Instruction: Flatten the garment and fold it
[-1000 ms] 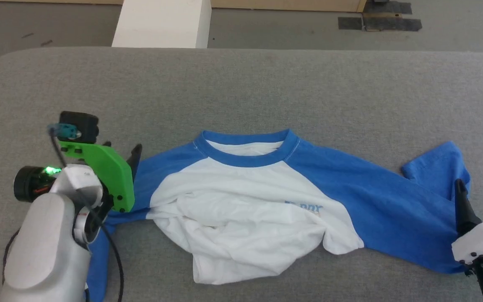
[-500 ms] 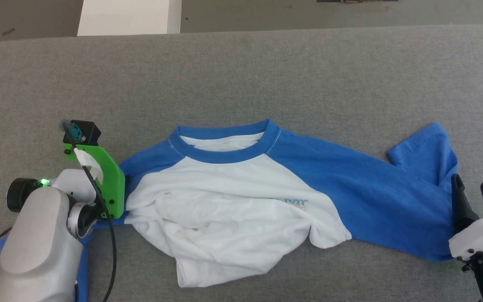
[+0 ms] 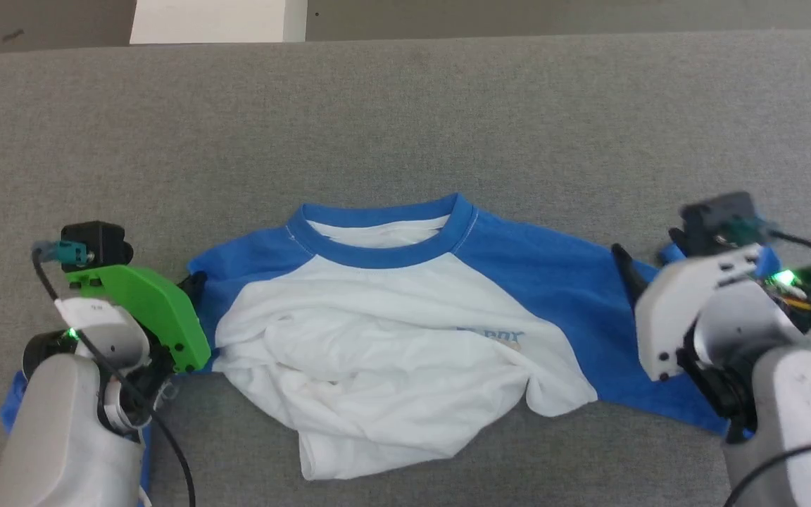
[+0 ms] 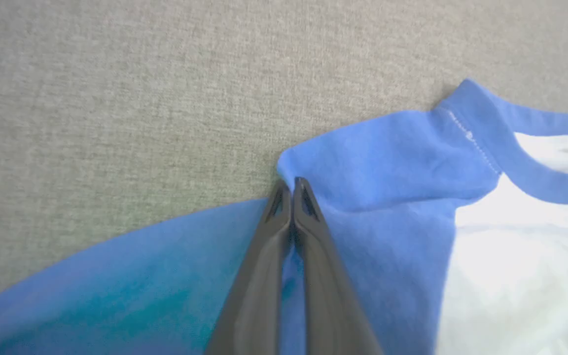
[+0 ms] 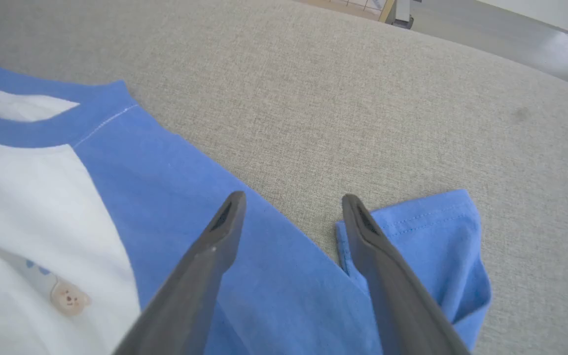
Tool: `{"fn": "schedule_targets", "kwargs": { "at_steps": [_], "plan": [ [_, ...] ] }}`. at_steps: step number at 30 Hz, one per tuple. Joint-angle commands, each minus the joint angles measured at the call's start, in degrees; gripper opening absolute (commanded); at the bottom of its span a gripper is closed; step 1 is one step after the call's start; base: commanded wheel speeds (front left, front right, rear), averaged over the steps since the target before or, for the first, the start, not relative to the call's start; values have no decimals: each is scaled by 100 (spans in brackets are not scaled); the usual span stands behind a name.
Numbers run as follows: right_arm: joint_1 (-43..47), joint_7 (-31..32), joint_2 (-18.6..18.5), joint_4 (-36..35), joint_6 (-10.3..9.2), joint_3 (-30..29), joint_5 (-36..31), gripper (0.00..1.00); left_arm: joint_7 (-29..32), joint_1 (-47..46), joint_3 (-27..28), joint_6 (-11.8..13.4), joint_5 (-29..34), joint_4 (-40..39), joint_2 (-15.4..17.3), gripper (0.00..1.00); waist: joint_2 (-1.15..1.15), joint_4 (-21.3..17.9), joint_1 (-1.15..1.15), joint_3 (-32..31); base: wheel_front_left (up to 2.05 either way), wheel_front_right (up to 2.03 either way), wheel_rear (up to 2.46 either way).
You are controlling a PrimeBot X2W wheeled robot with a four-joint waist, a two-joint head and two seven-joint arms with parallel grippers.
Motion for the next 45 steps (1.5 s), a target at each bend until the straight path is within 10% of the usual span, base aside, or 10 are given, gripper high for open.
{"fn": "schedule_targets", "kwargs": {
  "at_steps": [1, 14, 16, 17, 33, 45],
  "plan": [
    [-217, 343, -156, 46, -10, 175, -55, 100, -74, 147, 8, 40, -35, -135, -78, 0, 0, 56, 0, 9, 0, 0, 0],
    [-1140, 2156, -1323, 1132, -10, 1880, 671, 100, -206, 509, -206, 93, -20, -996, -281, 0, 0, 446, 0, 241, 0, 0, 0],
    [-1213, 2165, -1408, 1146, -10, 2020, 838, 12, -234, 525, -209, 98, -20, -1017, -283, 0, 0, 438, 0, 249, 0, 0, 0],
    [-1249, 2117, -1430, 1150, -10, 2035, 899, 0, -254, 526, -207, 99, -25, -1022, -289, 0, 0, 432, 0, 253, 0, 0, 0],
    [-3061, 1055, -837, 942, -10, 897, 1849, 0, -846, -1257, 24, -128, 151, -1216, 177, 0, 0, 155, 0, 194, 0, 0, 0],
    [-6347, 693, 2, 2169, -10, -153, 835, 0, -1091, -4632, -82, -103, 839, 17, 745, 0, 0, 69, 0, 795, 0, 0, 0]
  ]
}}
